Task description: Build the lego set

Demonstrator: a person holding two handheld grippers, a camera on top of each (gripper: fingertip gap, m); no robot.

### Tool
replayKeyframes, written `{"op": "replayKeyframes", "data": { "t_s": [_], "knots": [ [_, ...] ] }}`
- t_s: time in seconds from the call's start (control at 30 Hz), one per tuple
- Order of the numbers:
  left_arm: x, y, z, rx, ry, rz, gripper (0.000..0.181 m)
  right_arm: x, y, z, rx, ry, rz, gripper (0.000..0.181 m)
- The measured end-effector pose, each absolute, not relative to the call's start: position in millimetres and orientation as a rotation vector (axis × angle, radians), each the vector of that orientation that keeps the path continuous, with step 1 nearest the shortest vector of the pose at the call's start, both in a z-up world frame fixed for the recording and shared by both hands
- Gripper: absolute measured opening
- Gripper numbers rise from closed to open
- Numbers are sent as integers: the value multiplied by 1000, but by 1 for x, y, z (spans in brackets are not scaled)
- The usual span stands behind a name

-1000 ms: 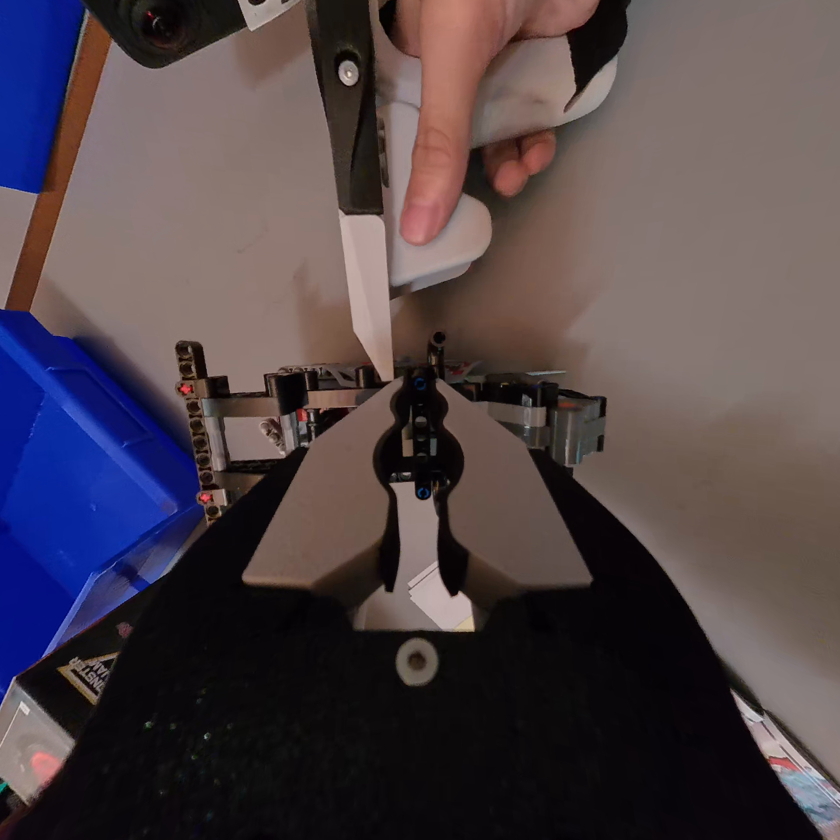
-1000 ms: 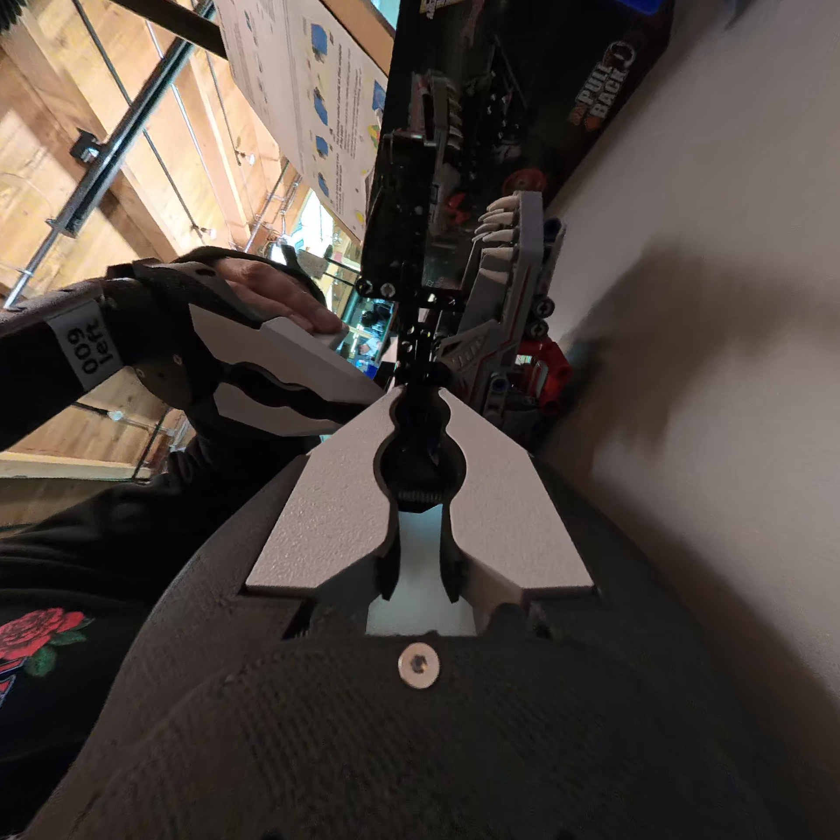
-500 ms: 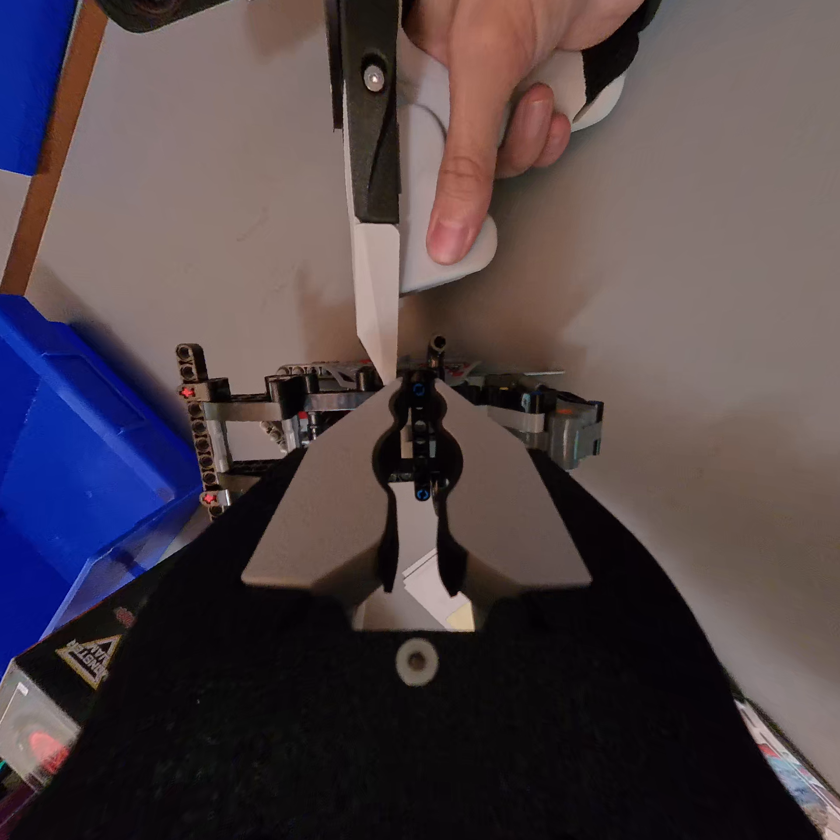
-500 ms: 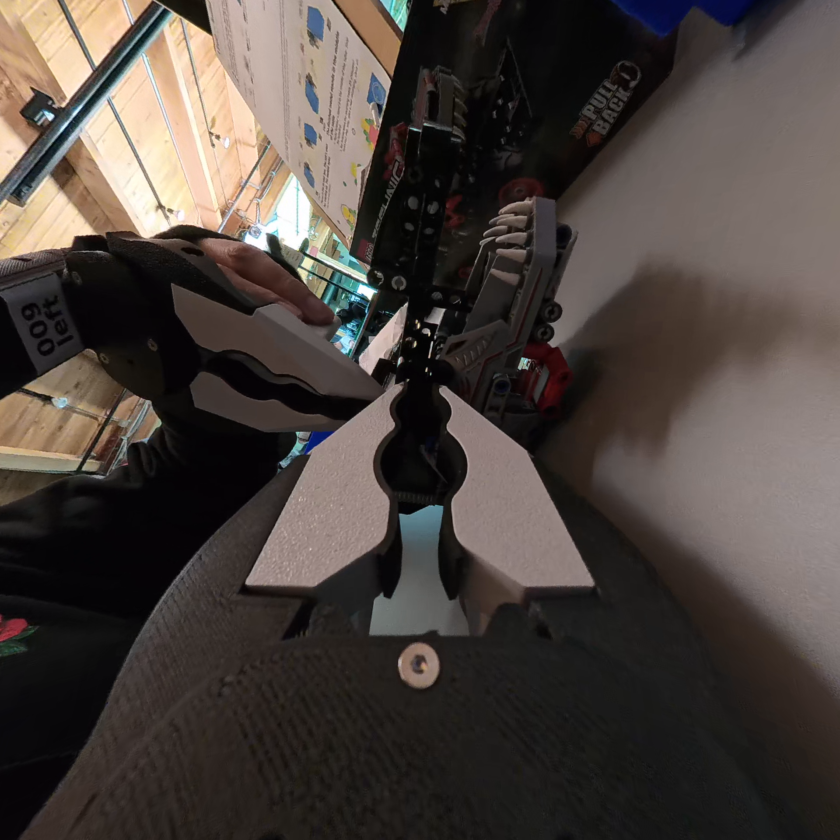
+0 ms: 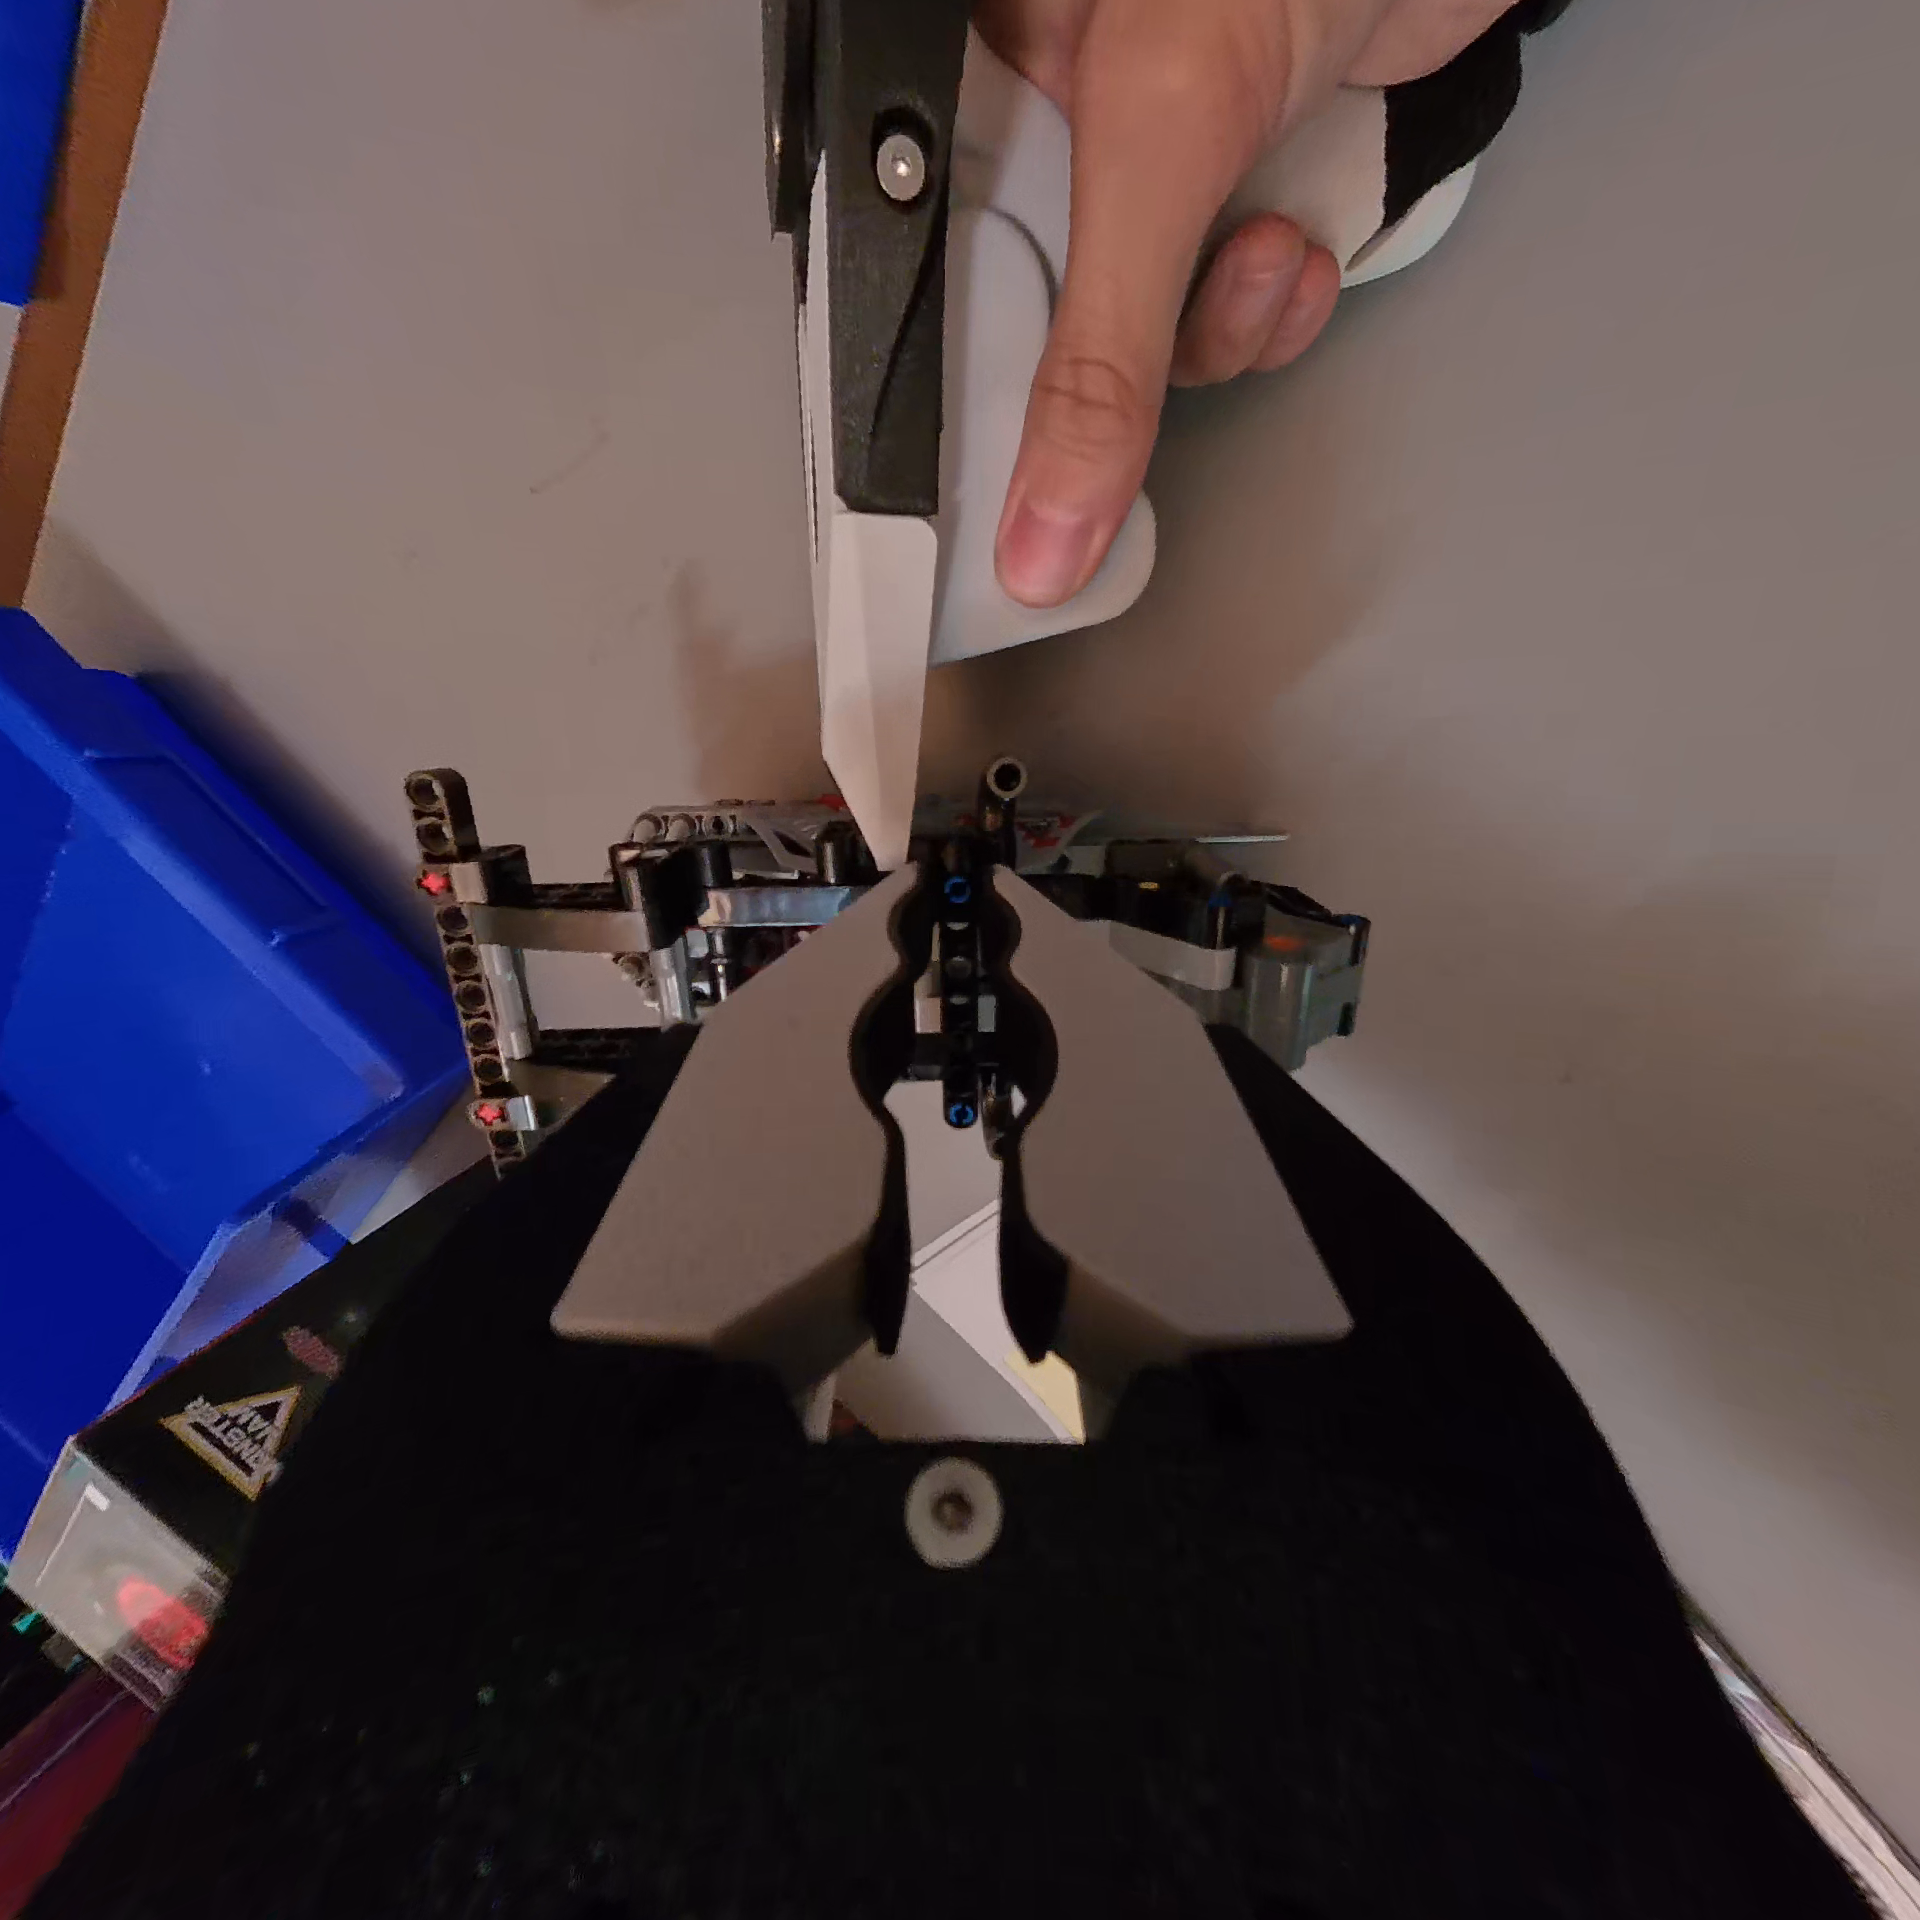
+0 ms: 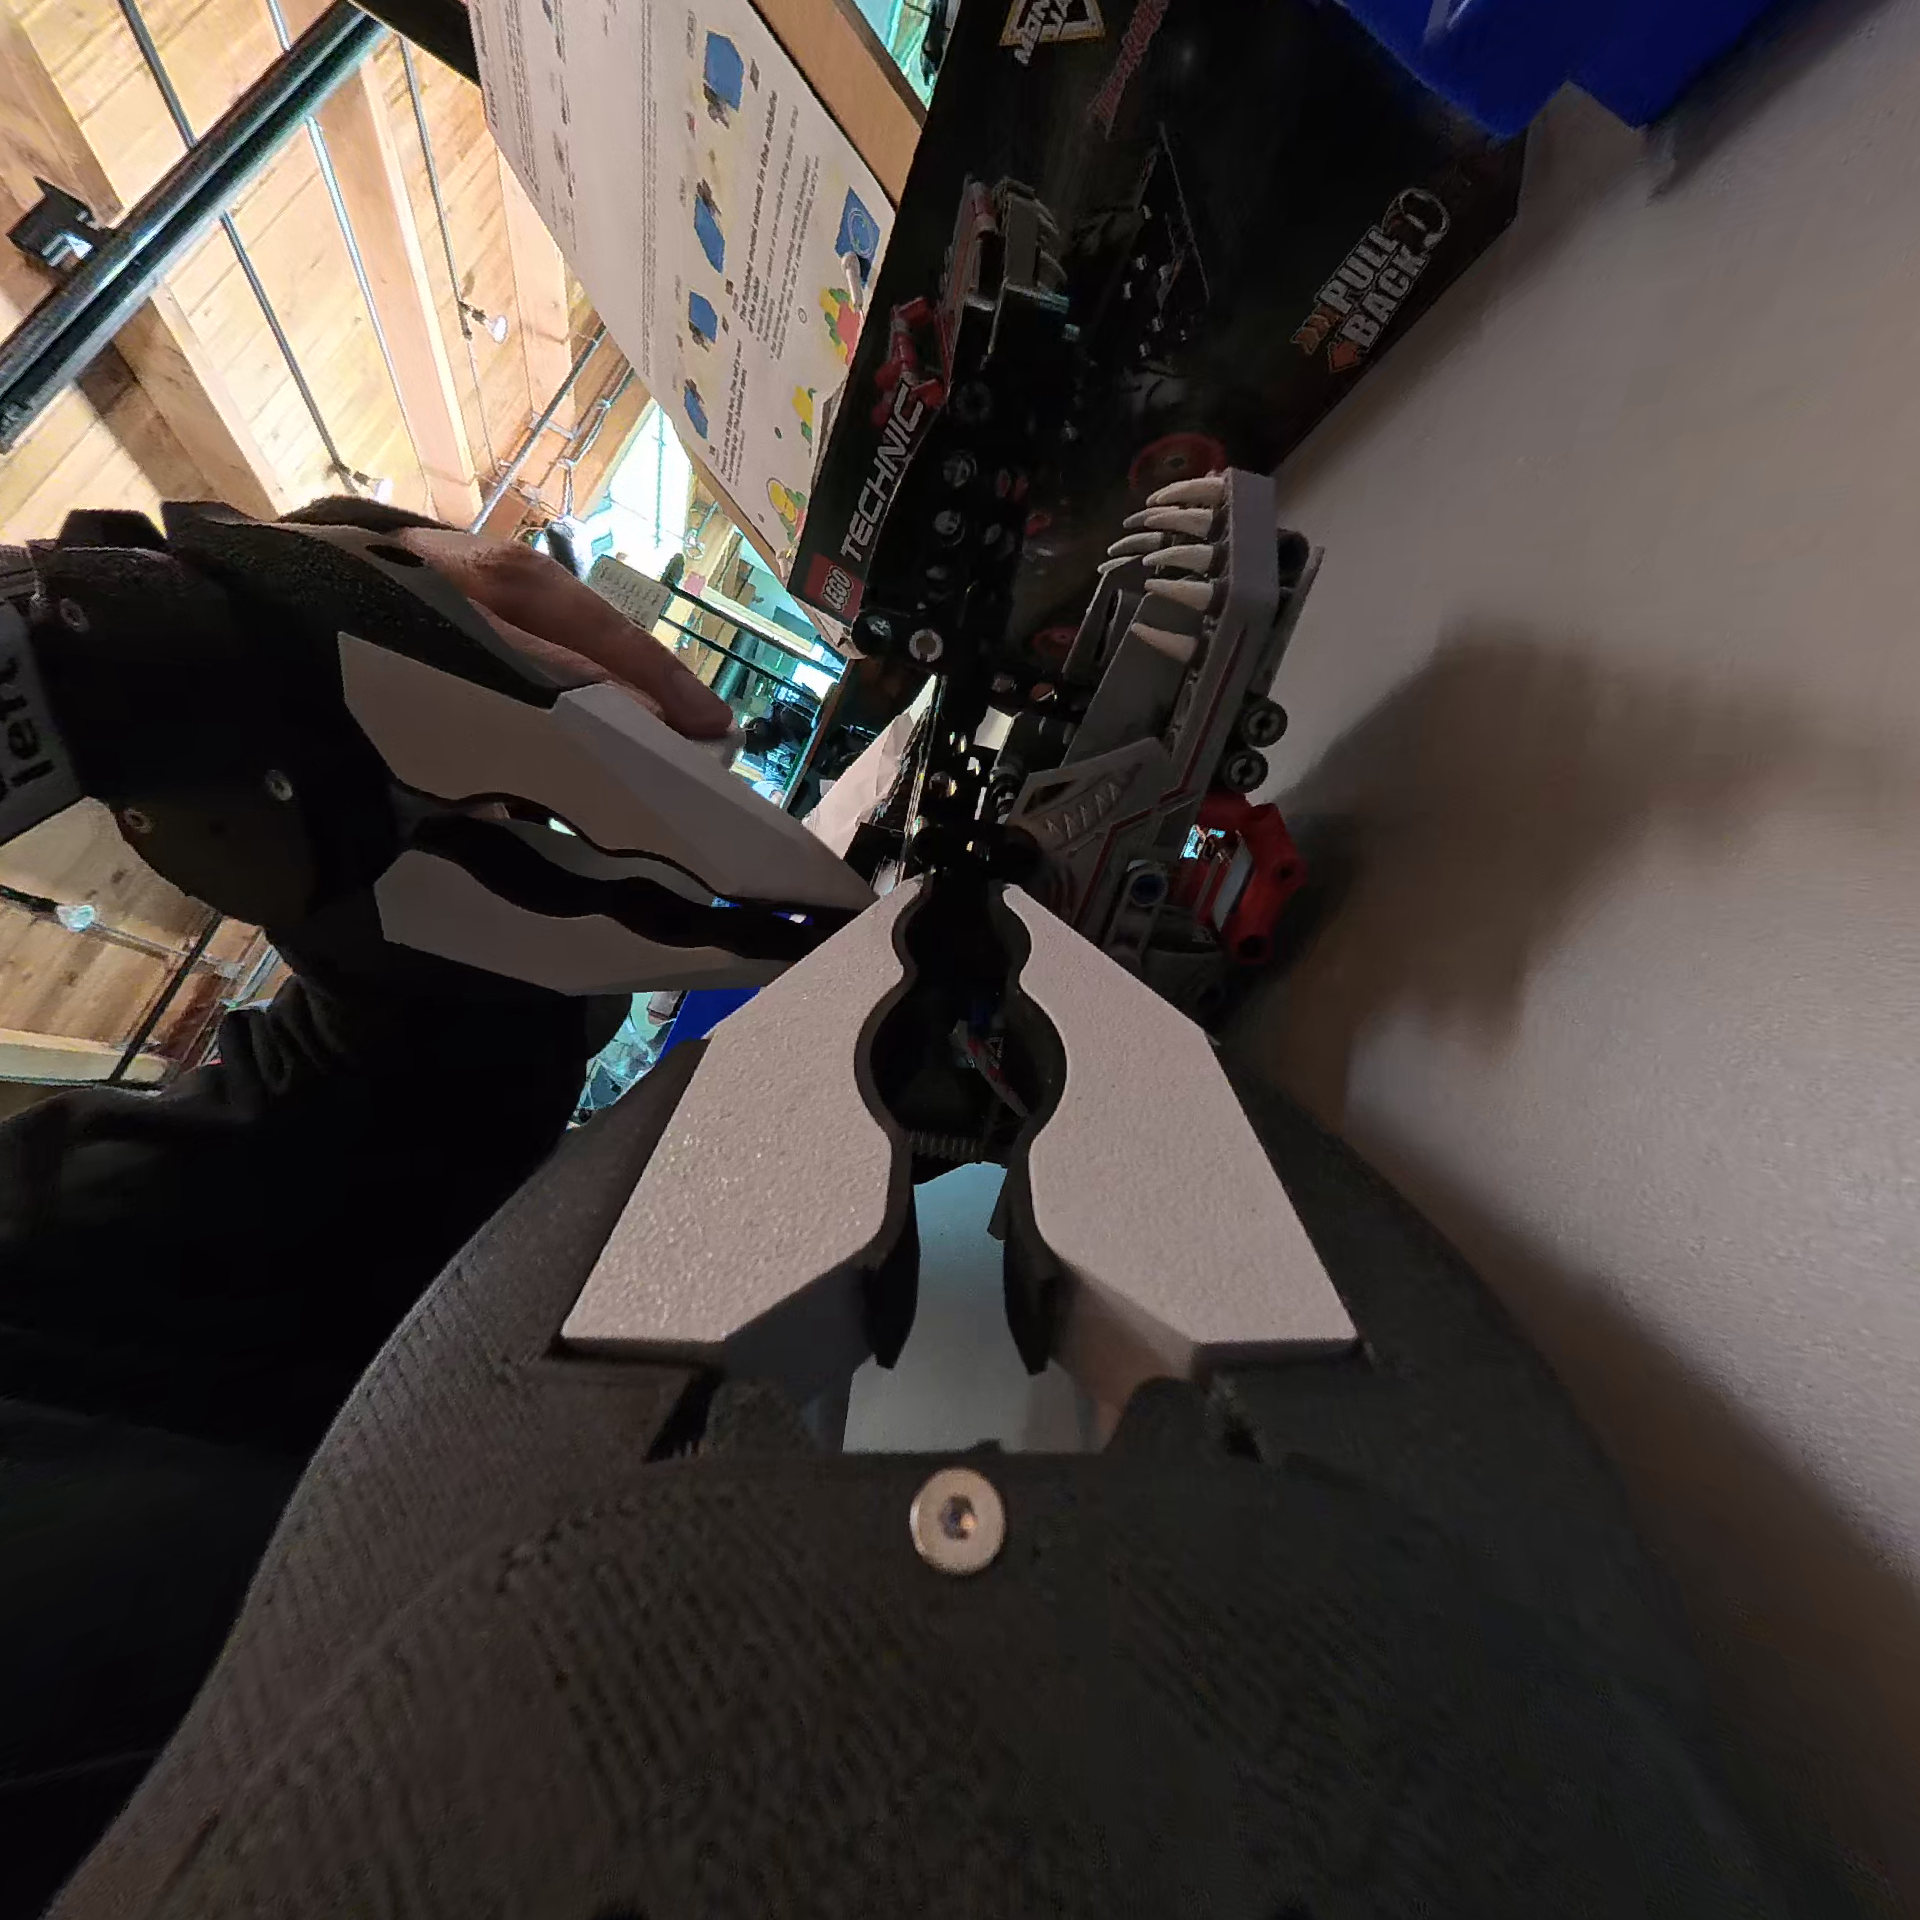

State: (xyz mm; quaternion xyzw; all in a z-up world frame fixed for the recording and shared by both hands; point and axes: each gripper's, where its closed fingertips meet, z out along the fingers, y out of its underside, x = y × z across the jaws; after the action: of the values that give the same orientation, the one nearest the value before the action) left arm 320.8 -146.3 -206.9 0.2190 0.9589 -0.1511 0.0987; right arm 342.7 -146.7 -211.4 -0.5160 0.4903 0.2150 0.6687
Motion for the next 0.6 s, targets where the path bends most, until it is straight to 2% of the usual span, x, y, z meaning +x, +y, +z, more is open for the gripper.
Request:
{"op": "replayKeyframes", "data": {
  "t_s": [0.03, 0.6],
  "knots": [
    [320, -146, -207, 639, 2840, -444, 4, 343, -147, -211, -1164, 1105, 485, 8],
    [319, -144, -204, 736, 2749, -288, 5, 339, -143, -213, -1189, 1102, 514, 8]
  ]
}}
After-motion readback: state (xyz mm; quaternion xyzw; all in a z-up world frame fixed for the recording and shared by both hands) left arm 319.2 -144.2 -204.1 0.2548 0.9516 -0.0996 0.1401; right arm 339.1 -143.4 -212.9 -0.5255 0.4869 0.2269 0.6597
